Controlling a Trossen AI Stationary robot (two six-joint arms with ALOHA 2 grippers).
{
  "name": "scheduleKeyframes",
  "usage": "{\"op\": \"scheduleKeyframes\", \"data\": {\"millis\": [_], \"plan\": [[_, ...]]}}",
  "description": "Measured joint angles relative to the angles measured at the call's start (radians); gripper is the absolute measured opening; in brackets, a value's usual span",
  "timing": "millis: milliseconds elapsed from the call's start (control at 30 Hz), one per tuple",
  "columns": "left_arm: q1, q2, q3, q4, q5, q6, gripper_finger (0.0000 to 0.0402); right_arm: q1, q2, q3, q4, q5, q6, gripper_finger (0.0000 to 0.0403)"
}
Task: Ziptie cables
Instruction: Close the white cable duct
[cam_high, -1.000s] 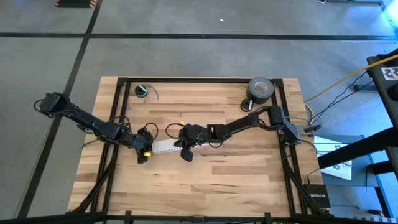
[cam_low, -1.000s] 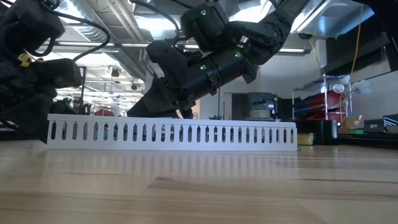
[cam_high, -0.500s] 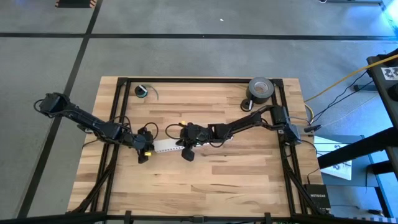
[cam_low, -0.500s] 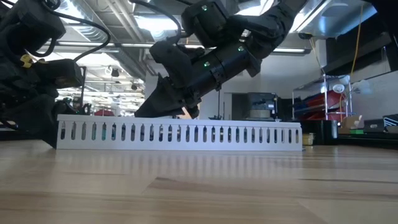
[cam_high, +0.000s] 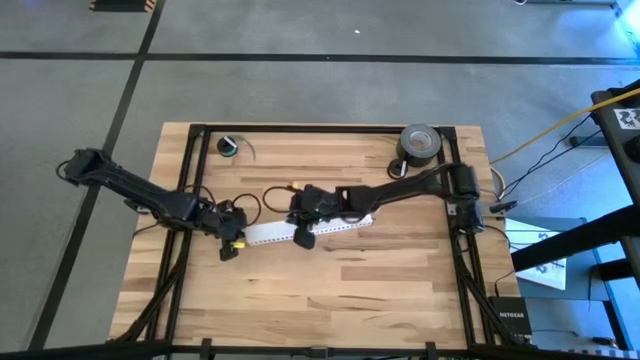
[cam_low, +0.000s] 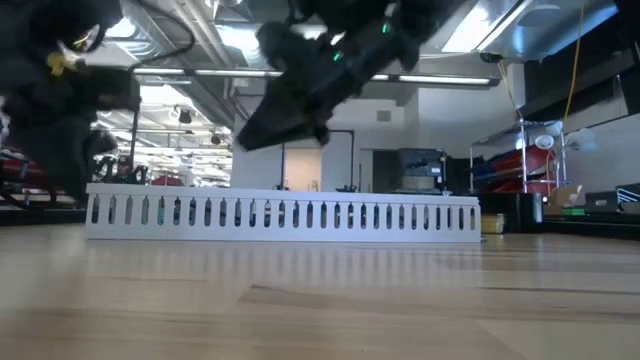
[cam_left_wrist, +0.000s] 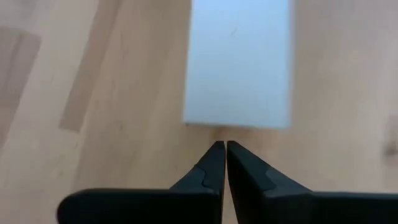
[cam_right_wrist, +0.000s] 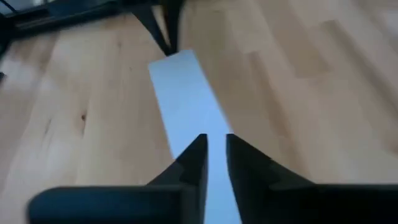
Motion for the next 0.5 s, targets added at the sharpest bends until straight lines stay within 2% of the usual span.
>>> {"op": "scheduleKeyframes", "data": {"millis": [100, 233, 367, 500], "plan": [[-0.03, -0.02, 0.06, -0.002, 0.011, -0.025, 0.0, 0.0, -0.058, 0.038, -0.221, -0.026, -0.044, 0.0082], [-0.09, -0.011, 0.07, 0.207, 0.087, -0.015, 0.0, 0.028, -0.113, 0.048, -0.423, -0.148, -0.07, 0.0115], [-0.11, 0.067, 0.041, 0.346, 0.079, -0.013, 0.0, 0.09, -0.118, 0.003, -0.456, -0.168, -0.073, 0.0121], [-0.08, 0.185, 0.033, 0.357, 0.062, 0.014, 0.0, 0.154, -0.118, -0.069, -0.39, -0.051, -0.039, 0.0122]]}}
